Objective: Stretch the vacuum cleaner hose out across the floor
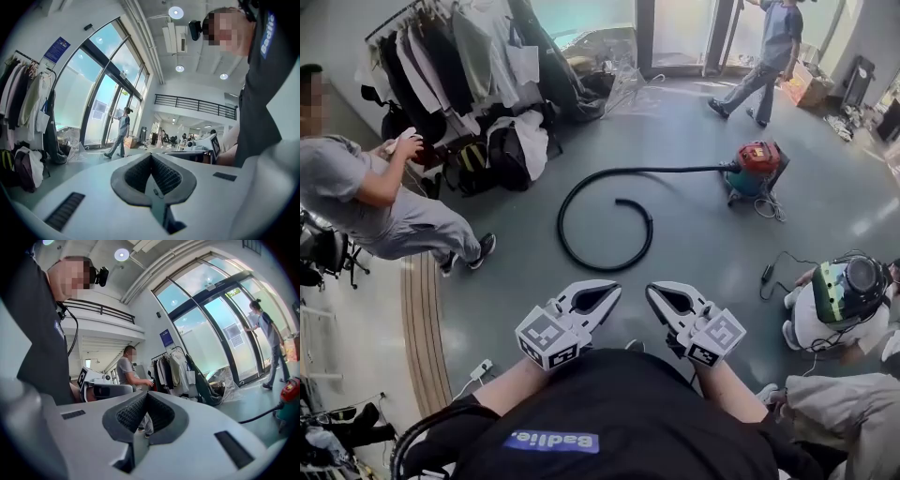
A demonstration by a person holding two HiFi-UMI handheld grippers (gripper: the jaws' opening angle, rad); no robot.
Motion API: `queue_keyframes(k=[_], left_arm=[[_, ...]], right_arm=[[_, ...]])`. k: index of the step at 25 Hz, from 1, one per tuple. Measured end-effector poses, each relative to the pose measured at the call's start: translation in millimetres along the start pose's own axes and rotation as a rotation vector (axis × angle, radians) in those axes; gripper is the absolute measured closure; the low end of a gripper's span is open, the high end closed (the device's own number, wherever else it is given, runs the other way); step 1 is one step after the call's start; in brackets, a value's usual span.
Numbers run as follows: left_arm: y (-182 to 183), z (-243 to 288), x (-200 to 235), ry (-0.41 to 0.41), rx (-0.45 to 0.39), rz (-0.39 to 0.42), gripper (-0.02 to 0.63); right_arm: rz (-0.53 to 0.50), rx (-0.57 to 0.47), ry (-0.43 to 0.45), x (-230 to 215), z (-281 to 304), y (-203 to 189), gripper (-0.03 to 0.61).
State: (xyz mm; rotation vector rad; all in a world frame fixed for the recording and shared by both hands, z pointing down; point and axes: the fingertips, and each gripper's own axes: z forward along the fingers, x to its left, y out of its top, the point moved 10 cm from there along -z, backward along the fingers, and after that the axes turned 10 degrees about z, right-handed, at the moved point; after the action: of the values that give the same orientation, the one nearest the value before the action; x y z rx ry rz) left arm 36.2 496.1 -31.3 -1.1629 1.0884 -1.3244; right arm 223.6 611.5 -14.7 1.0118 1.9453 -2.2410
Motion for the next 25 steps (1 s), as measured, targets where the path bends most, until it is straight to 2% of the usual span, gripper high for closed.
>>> queue_keyframes(k=[5,11,15,25], left_arm=[[0.1,12.5,-6.4,0.021,0.014,0.013,0.606],[-6.4,4.5,40.9,0.045,0.002,-0.010,0.606],[-12.0,2.8,82.4,0.024,-0.014,-0.038,0.605],[-13.8,-5.8,231.9,-0.029,-0.047,-0.050,0.604]], right_arm=[[0.005,0.024,0.035,-17.0,-4.3,3.7,0.577],[0.005,0.056,0.049,-28.7,42.7,7.0,0.577],[0.008,0.082,0.035,-33.6,78.9,10.9,0.577],[0.002,0.121,-0.038,-70.9,203.9,33.7,0.577]])
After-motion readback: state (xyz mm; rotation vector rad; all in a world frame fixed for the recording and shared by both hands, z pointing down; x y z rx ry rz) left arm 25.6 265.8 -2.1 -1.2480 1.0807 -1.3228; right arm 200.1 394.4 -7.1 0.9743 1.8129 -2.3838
